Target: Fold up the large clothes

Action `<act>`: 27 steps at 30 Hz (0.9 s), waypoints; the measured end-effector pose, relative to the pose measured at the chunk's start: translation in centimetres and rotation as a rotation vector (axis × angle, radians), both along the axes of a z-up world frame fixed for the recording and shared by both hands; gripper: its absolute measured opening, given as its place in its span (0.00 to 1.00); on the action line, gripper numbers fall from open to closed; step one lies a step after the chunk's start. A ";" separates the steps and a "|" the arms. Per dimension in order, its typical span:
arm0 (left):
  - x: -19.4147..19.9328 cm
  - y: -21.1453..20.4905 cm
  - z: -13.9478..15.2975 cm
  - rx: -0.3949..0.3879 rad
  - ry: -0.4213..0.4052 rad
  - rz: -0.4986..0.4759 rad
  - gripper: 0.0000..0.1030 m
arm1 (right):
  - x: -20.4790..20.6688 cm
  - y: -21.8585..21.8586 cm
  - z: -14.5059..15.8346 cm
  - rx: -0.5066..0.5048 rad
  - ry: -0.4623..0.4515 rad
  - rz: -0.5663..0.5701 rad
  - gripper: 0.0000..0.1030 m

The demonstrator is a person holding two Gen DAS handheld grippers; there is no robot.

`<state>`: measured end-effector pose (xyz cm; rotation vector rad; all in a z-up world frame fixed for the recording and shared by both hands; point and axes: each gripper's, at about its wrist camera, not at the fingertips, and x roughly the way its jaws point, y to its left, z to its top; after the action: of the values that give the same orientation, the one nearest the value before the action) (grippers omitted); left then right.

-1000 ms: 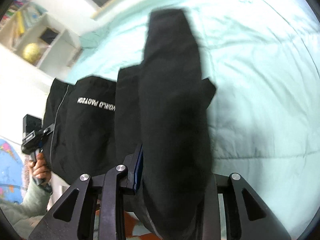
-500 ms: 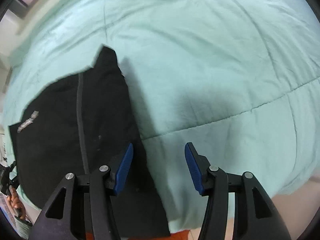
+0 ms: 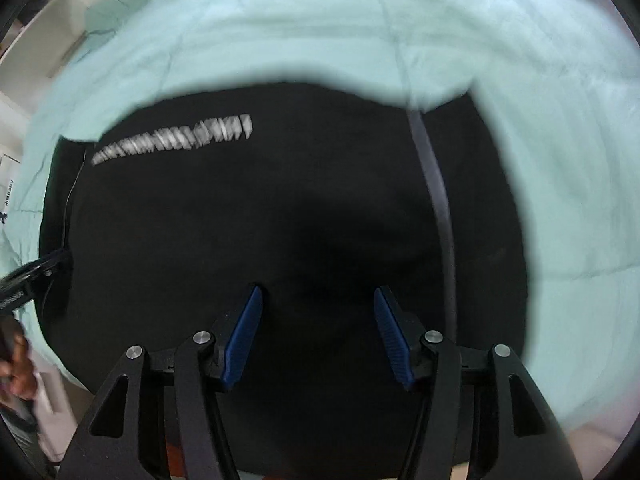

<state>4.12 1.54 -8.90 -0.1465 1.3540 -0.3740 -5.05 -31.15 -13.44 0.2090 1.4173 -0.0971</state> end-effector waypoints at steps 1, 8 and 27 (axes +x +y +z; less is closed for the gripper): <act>0.3 0.1 -0.6 -0.015 0.014 0.019 0.53 | 0.0 -0.3 -1.6 0.010 0.016 -0.014 0.60; 1.2 0.2 -0.3 -0.030 0.028 0.039 0.53 | 0.0 -1.4 -2.5 -0.003 0.032 -0.050 0.60; -1.5 -2.6 17.0 0.078 -0.299 -0.026 0.54 | 0.7 2.7 14.7 -0.054 -0.243 0.001 0.61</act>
<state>2.62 -1.05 8.12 -0.0069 1.0739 -0.3493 -4.39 -28.49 1.31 0.1699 1.1719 -0.1056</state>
